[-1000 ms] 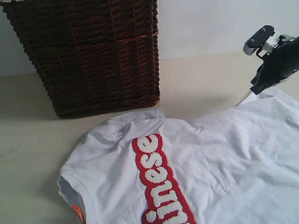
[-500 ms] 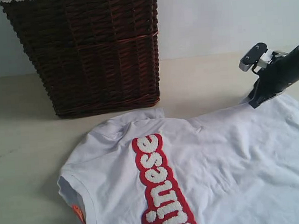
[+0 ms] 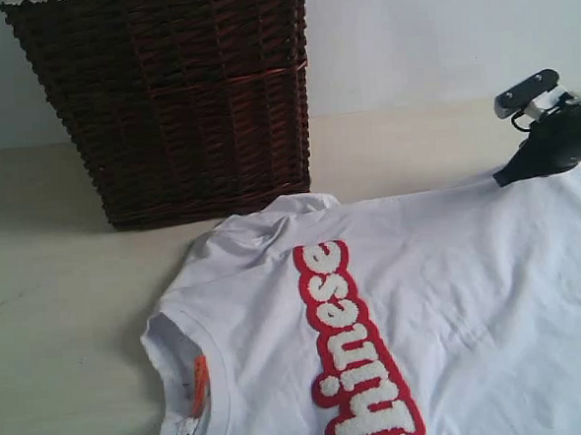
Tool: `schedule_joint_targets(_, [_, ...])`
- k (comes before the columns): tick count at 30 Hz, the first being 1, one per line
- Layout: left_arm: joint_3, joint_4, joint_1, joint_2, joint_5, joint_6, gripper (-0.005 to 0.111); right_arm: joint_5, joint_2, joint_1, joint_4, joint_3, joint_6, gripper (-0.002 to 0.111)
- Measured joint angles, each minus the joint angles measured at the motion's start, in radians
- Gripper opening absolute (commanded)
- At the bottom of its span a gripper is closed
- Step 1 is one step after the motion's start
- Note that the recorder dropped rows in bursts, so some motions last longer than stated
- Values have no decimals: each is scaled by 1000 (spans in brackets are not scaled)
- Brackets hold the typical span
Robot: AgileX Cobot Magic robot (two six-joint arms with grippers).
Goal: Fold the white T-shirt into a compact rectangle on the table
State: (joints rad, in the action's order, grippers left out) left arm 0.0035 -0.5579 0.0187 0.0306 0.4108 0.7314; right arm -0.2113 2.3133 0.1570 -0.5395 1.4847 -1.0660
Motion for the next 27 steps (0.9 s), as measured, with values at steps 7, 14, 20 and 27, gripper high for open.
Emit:
schedule_joint_targets(7, [0,0,0,0,0,0,0,-50,-16,54,11,0,11,16])
schedule_joint_targets(14, [0,0,0,0,0,0,0,-248,-139,63,39,-10,4,52])
schedule_joint_targets(20, [0,0,0,0,0,0,0,-538,-277,44,-54,-10,-79,31])
schedule_joint_targets(27, [0,0,0,0,0,0,0,-977,-229,-116,-96,-79,-320,9])
